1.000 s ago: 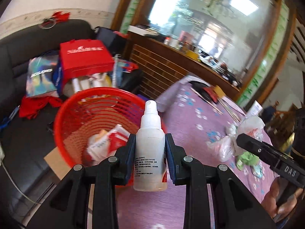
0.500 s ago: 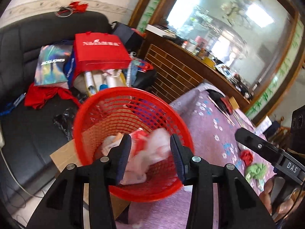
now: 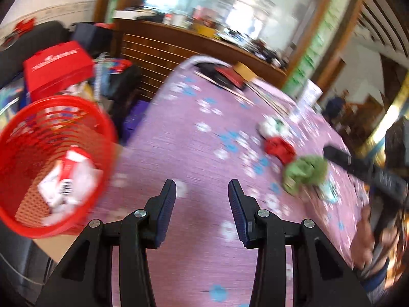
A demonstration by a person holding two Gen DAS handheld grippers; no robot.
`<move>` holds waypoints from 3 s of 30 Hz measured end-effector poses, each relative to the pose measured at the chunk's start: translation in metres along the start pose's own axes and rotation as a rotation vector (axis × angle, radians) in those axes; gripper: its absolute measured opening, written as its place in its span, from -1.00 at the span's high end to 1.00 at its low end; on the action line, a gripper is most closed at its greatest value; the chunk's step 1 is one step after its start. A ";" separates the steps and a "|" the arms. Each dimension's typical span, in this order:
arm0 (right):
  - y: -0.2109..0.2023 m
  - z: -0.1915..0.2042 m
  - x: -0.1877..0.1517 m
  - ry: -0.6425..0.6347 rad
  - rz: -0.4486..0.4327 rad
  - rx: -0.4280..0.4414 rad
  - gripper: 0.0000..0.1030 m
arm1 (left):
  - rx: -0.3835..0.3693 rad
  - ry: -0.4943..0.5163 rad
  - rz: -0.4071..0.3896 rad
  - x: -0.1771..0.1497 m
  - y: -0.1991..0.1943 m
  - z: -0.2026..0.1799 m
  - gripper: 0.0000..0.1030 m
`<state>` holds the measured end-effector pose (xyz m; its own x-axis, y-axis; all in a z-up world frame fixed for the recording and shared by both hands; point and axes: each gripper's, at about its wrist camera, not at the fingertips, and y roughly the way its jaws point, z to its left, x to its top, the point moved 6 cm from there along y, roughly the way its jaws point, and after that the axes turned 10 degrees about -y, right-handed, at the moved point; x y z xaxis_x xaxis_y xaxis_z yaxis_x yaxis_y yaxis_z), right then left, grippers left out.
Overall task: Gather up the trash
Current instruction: 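Grasp the green towel with the left tool while the right tool grasps the tissue pack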
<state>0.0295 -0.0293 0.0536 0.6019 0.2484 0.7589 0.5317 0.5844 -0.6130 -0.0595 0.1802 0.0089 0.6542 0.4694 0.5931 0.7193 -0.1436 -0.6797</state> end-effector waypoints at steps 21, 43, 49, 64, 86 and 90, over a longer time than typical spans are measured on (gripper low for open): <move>-0.055 -0.204 -0.060 0.446 -0.098 -0.103 -0.10 | -0.214 0.424 0.282 -0.012 0.121 -0.231 -1.00; -0.067 -0.209 -0.068 0.515 -0.139 -0.032 -0.10 | -0.063 0.807 0.237 -0.050 0.149 -0.241 -1.00; -0.064 -0.208 -0.068 0.504 -0.127 -0.032 -0.10 | 0.027 0.689 0.218 -0.030 0.176 -0.216 -1.00; -0.020 -0.174 -0.075 0.352 0.076 -0.010 -0.10 | -0.286 0.288 0.109 -0.006 0.057 -0.178 -1.00; -0.001 -0.055 -0.100 -0.024 0.257 -0.104 -0.10 | -0.234 0.194 0.089 -0.032 0.035 -0.109 -1.00; 0.003 -0.051 -0.099 -0.044 0.274 -0.219 0.04 | -0.237 0.199 0.098 -0.034 0.038 -0.111 -1.00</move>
<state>0.0017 -0.0923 -0.0348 0.7162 0.4088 0.5656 0.4720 0.3132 -0.8241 -0.0292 0.0621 0.0108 0.7392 0.2674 0.6181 0.6696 -0.3900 -0.6321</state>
